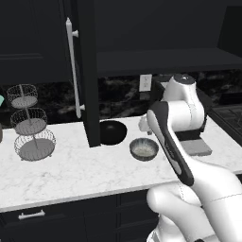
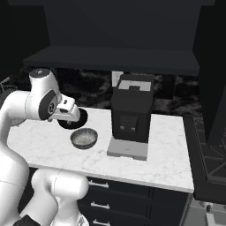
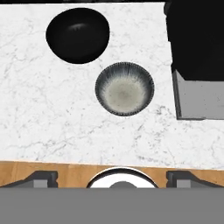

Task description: Pick up the bowls on the counter and stack them on top of one another in the open cabinet. Place the smaller bowl on top of the larger bowl.

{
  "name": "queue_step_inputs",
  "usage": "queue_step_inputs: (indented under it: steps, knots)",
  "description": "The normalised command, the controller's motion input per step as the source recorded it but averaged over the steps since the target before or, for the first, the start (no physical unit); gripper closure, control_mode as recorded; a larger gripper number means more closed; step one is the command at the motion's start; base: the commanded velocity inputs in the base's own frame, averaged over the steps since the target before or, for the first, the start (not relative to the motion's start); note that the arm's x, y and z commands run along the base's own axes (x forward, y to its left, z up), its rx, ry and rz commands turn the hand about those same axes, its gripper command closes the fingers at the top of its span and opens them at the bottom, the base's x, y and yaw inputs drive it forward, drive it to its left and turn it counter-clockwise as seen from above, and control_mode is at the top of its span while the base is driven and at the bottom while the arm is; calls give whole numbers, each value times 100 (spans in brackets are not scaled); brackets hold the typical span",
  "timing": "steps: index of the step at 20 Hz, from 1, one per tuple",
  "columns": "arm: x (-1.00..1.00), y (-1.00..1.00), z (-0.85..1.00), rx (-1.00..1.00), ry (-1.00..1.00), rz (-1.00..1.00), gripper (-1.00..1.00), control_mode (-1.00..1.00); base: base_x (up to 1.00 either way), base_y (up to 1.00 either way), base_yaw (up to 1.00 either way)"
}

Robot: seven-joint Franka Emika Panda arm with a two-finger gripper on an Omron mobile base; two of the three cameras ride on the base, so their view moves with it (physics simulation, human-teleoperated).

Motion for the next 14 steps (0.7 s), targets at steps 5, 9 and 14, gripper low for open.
queue_step_inputs:
  steps: [5, 9, 14]
  knots:
    - [0, 13, -13, 0, 0, -16, -100, -100, 0, 0, 0]
    - [2, 0, -18, 0, 0, -10, -100, -100, 0, 0, 0]
    - [0, 0, -22, 0, 0, -11, -100, -100, 0, 0, 0]
